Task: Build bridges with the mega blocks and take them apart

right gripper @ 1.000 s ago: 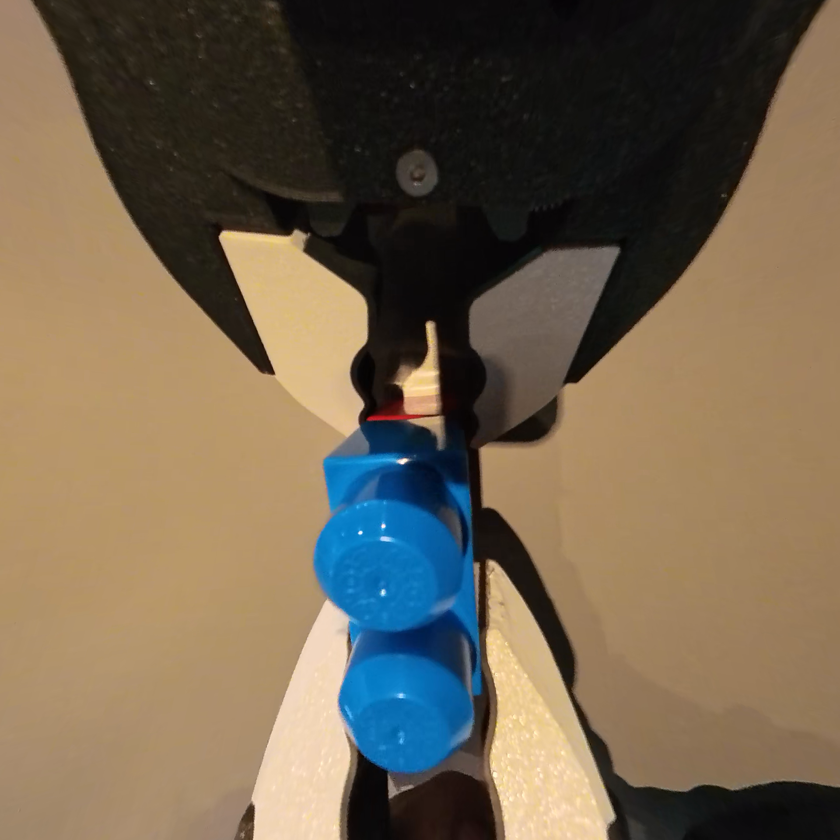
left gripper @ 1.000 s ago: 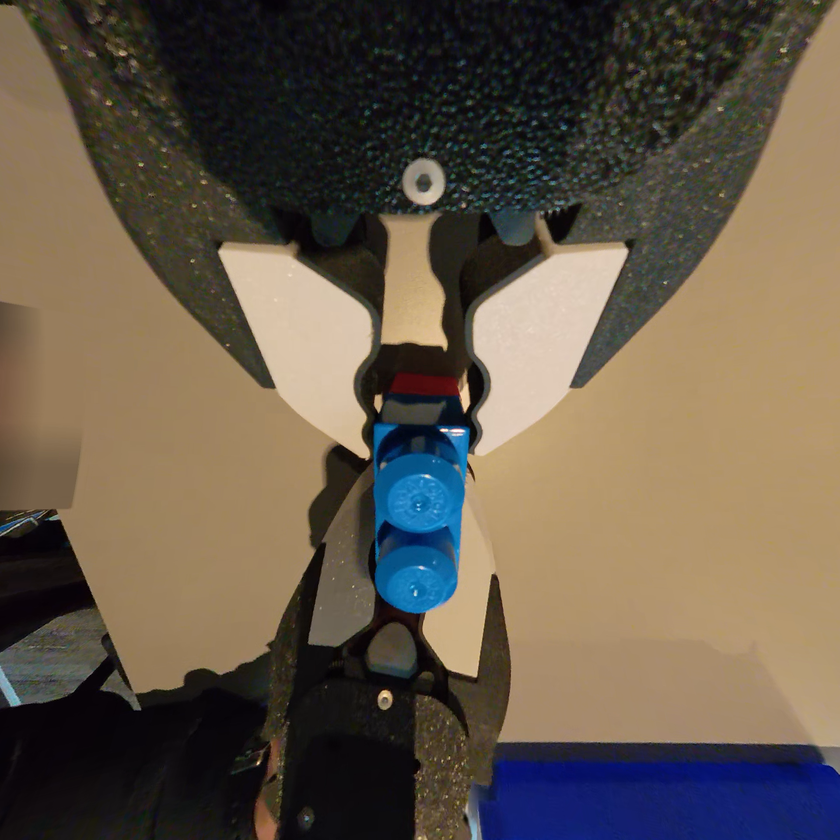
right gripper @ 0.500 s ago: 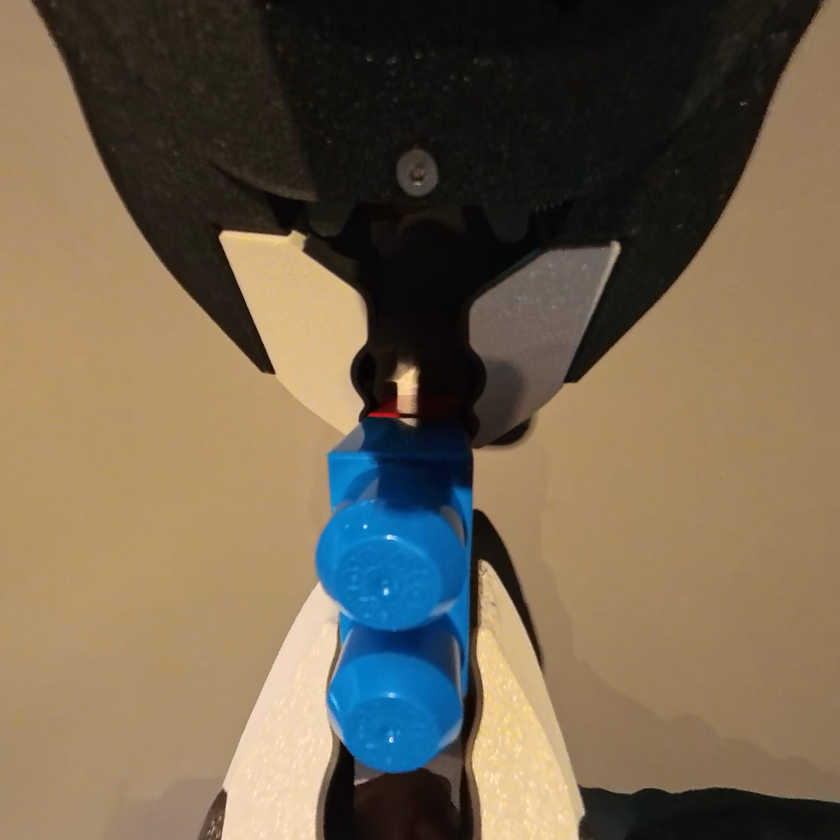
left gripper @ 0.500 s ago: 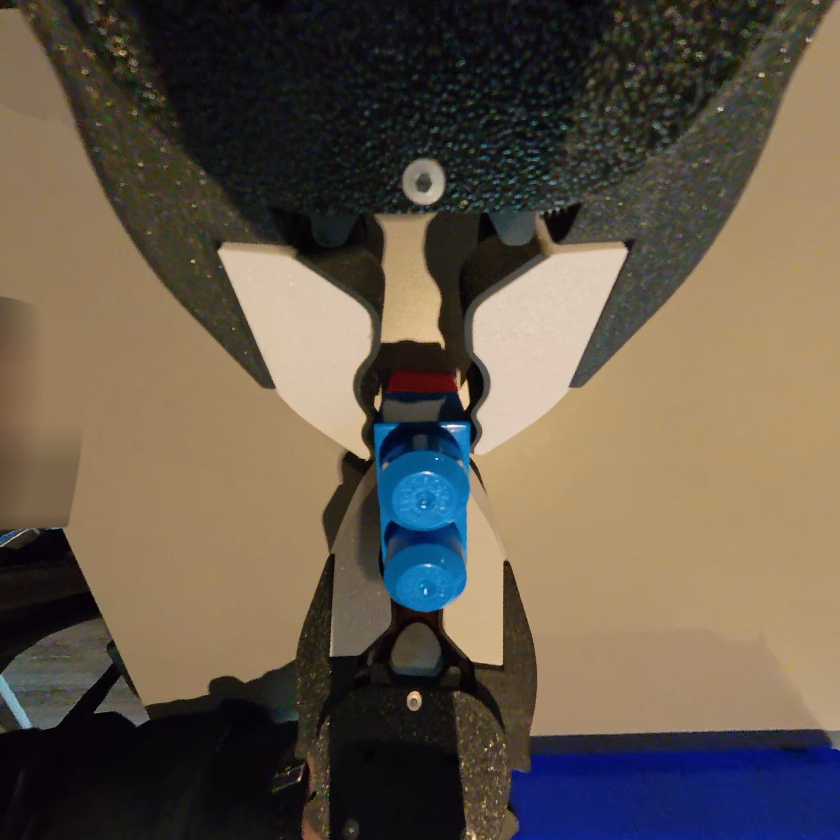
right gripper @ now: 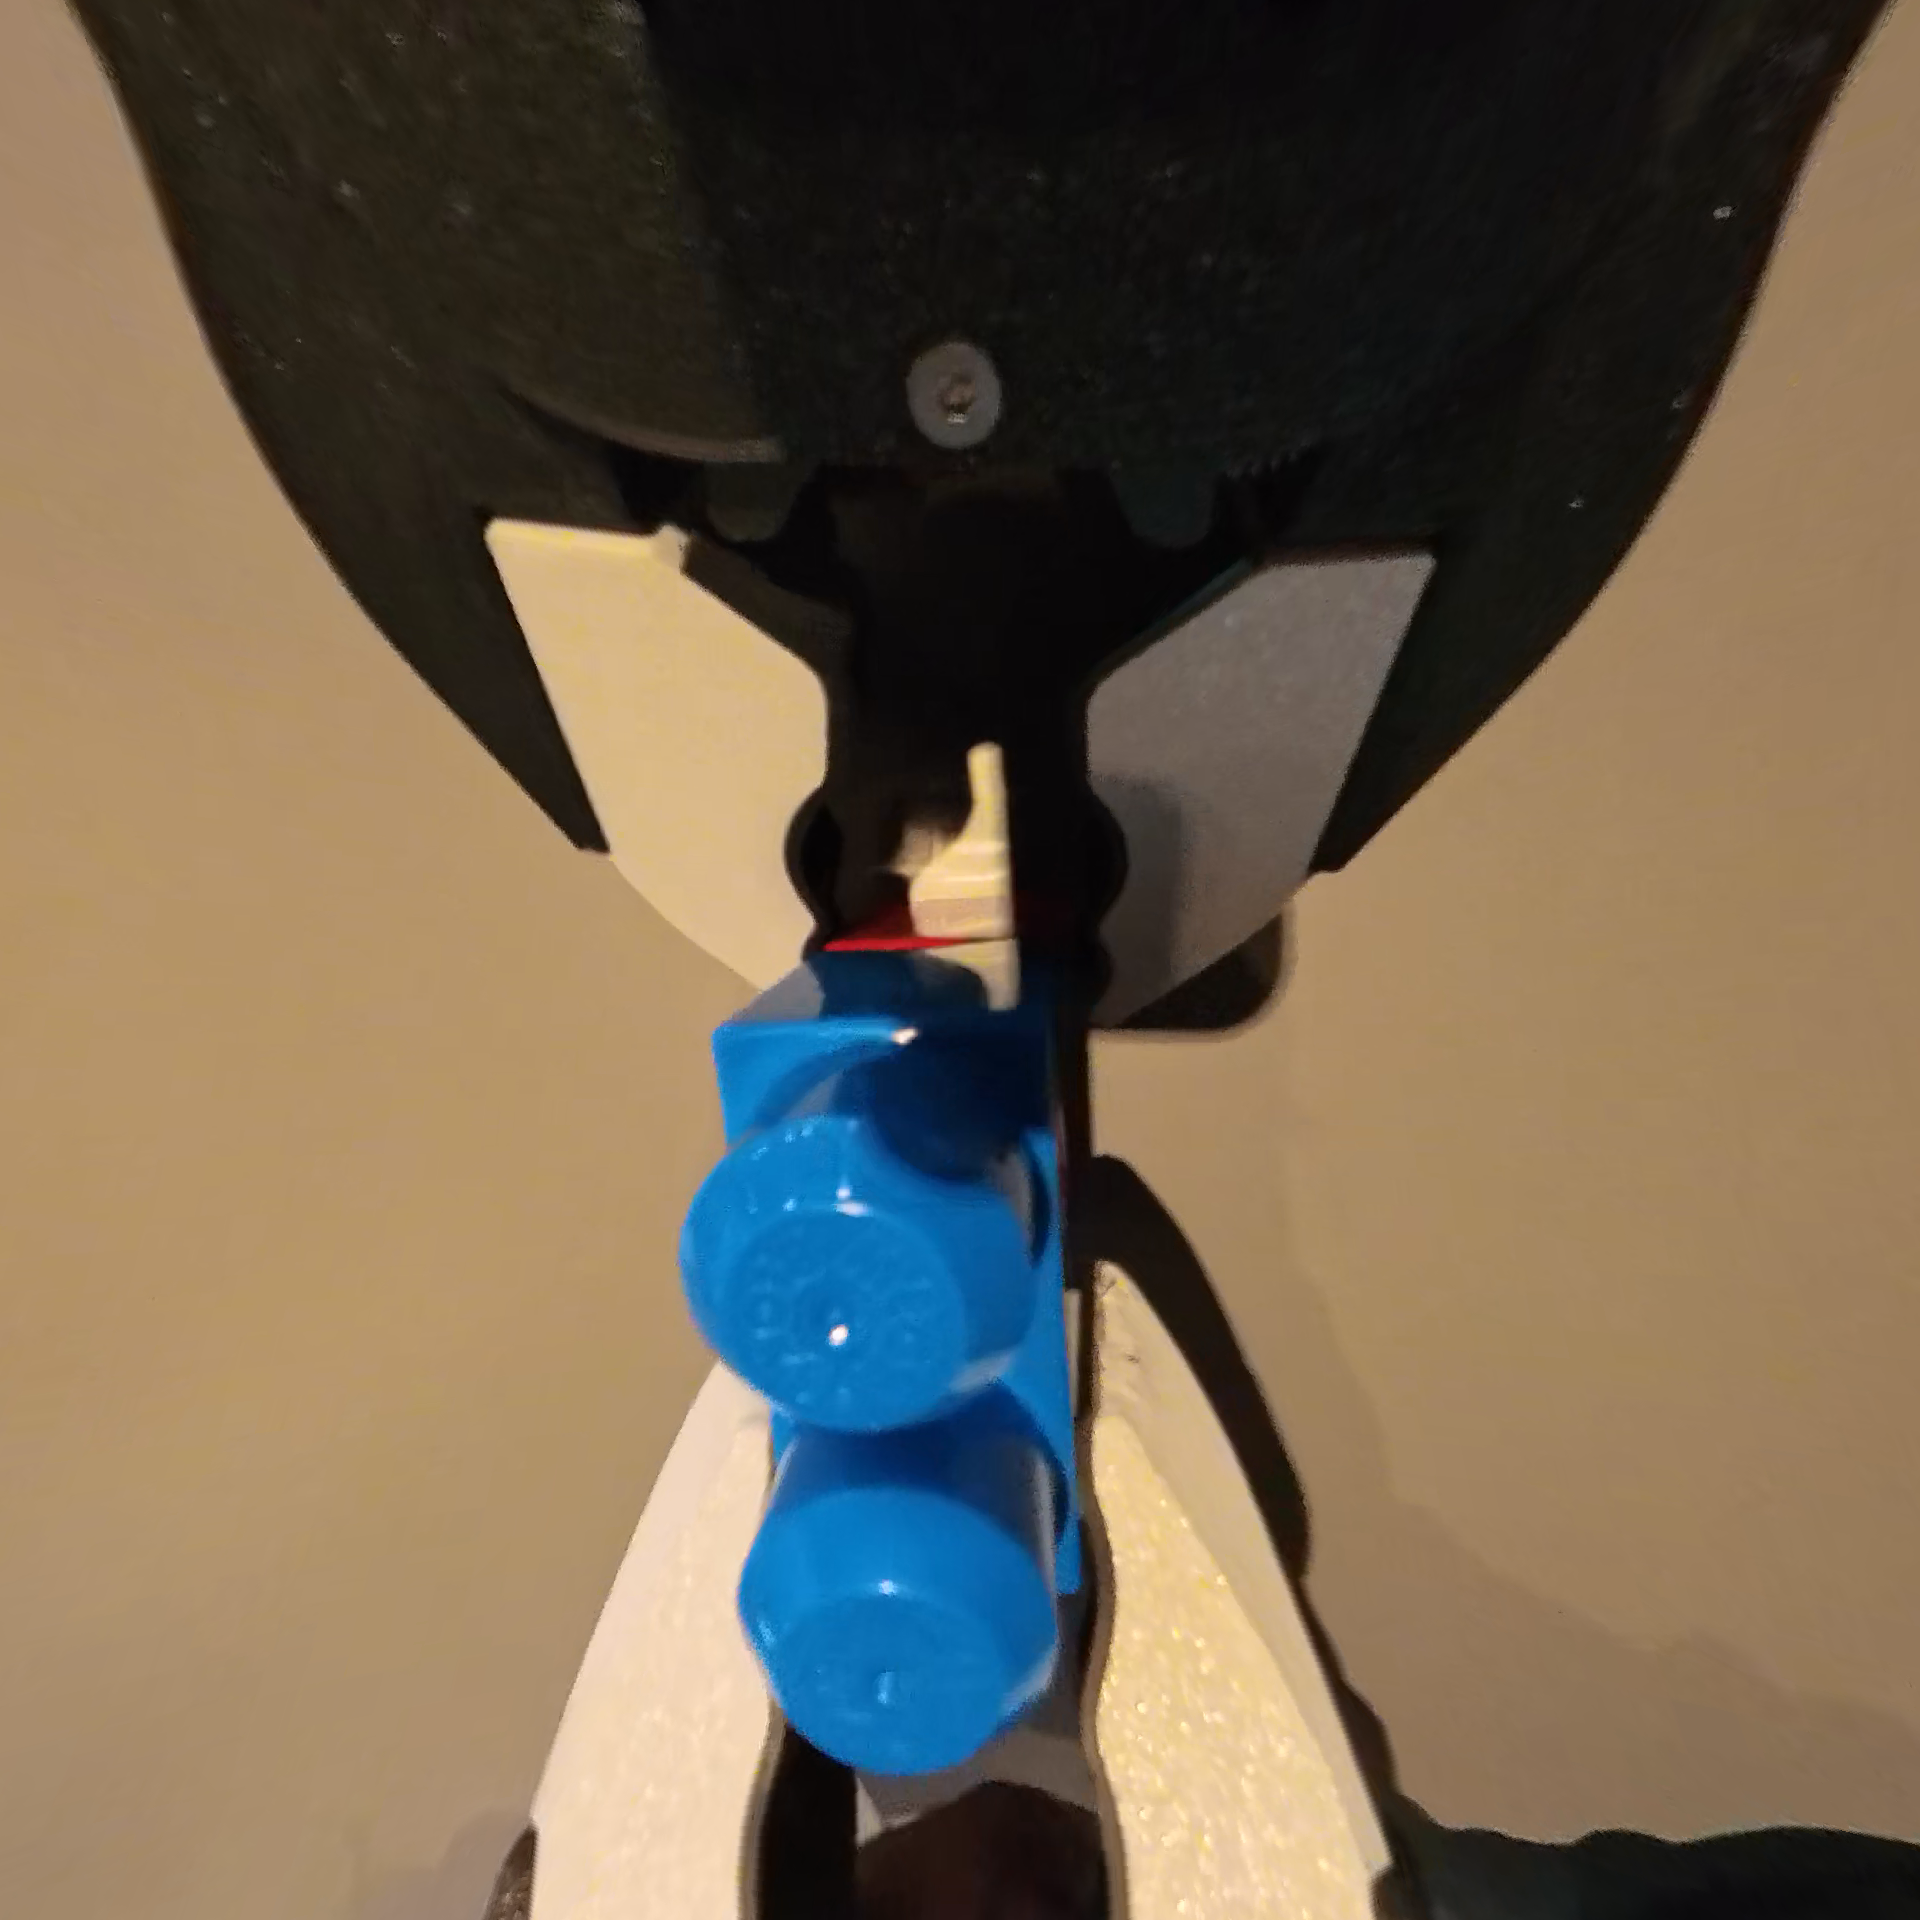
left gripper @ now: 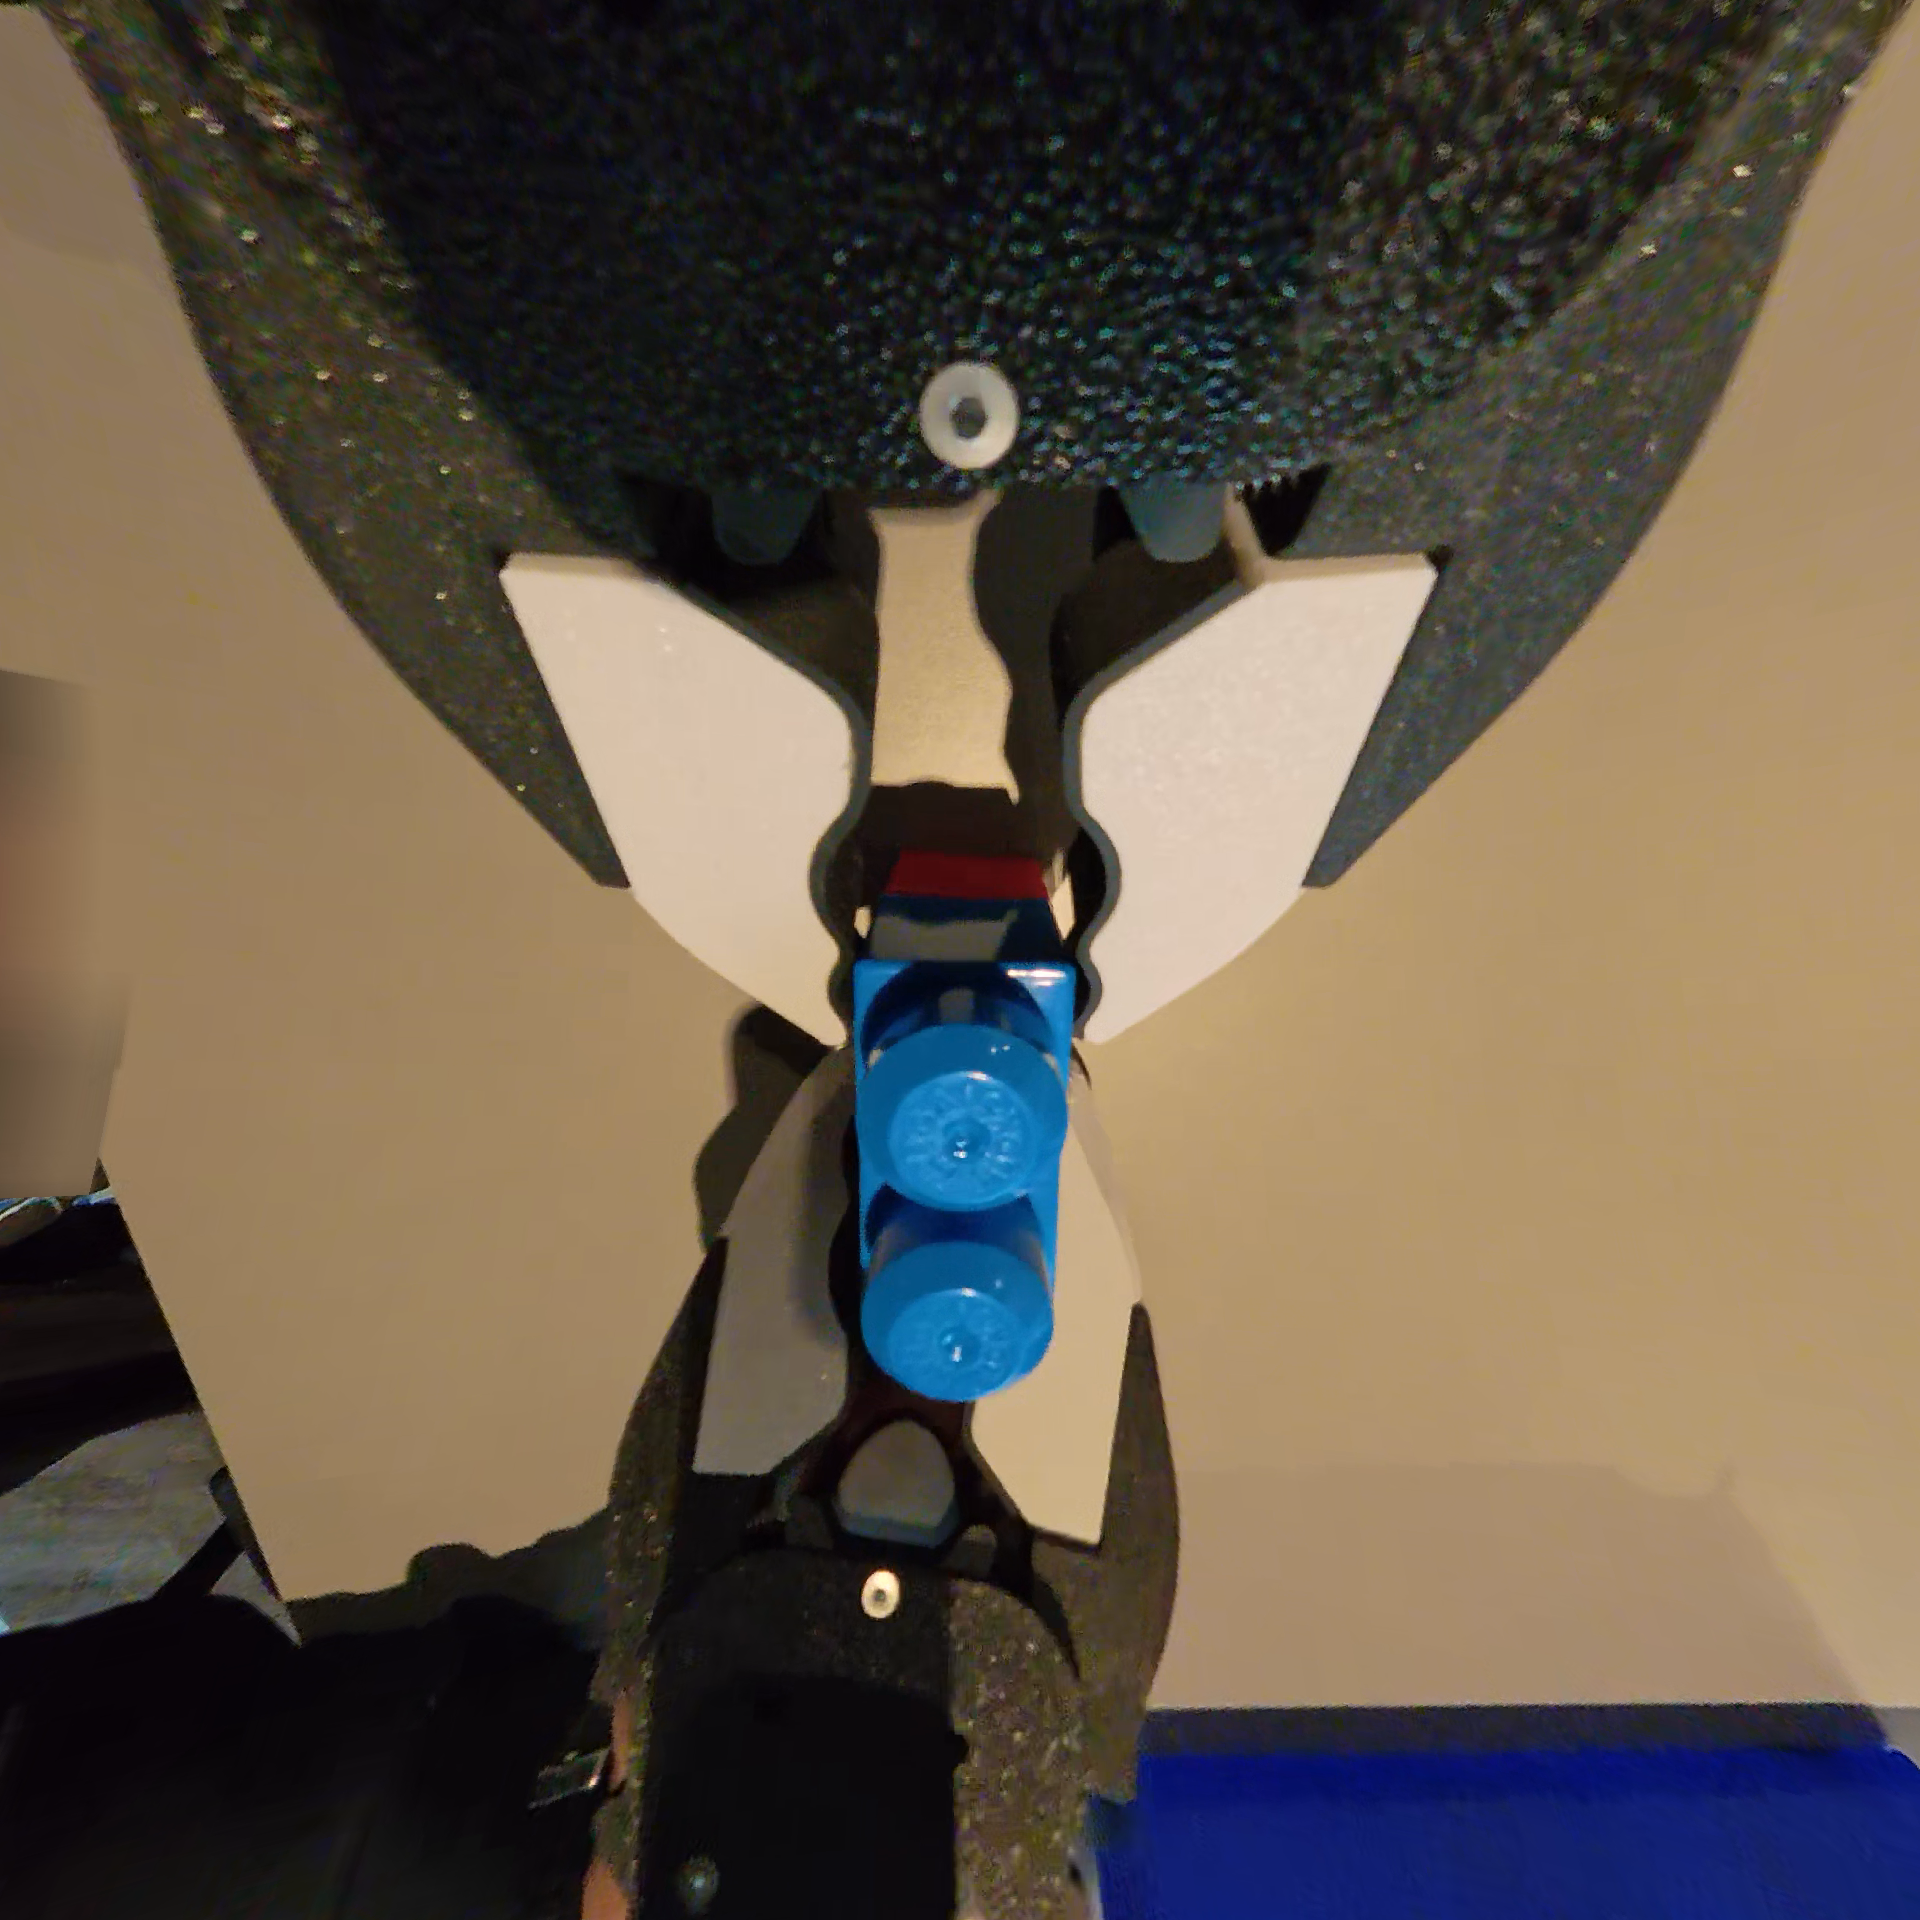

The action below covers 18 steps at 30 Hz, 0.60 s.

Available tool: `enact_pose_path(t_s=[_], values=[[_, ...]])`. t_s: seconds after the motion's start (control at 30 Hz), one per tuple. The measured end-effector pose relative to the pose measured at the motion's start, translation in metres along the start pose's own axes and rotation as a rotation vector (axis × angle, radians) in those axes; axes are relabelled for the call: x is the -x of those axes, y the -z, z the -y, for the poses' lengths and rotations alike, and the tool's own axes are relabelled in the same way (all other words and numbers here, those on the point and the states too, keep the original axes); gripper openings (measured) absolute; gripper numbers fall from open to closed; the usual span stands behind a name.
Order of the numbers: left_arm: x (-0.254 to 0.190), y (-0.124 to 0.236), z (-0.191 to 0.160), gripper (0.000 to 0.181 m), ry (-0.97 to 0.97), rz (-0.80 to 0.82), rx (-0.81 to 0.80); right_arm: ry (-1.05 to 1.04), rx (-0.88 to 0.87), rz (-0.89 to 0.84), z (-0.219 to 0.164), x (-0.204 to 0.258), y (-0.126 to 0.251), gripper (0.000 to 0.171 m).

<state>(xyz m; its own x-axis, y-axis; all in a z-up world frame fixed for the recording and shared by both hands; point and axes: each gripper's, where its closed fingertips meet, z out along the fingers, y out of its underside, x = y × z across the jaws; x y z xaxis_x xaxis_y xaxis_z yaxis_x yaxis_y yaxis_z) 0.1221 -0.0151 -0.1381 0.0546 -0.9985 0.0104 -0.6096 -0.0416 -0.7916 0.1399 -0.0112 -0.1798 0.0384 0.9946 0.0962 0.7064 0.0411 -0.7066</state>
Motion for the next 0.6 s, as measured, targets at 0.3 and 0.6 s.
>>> enact_pose_path(t_s=[0.3, 0.6], values=[[0.003, -0.001, 0.000, 0.036, 0.021, 0.037, 0.021, -0.028, -0.069, -0.098, -0.007, -0.014, 0.023, 0.066], [0.004, -0.004, 0.002, 0.036, 0.020, 0.056, 0.021, -0.036, -0.256, -0.116, 0.031, -0.012, 0.035, 0.060]])
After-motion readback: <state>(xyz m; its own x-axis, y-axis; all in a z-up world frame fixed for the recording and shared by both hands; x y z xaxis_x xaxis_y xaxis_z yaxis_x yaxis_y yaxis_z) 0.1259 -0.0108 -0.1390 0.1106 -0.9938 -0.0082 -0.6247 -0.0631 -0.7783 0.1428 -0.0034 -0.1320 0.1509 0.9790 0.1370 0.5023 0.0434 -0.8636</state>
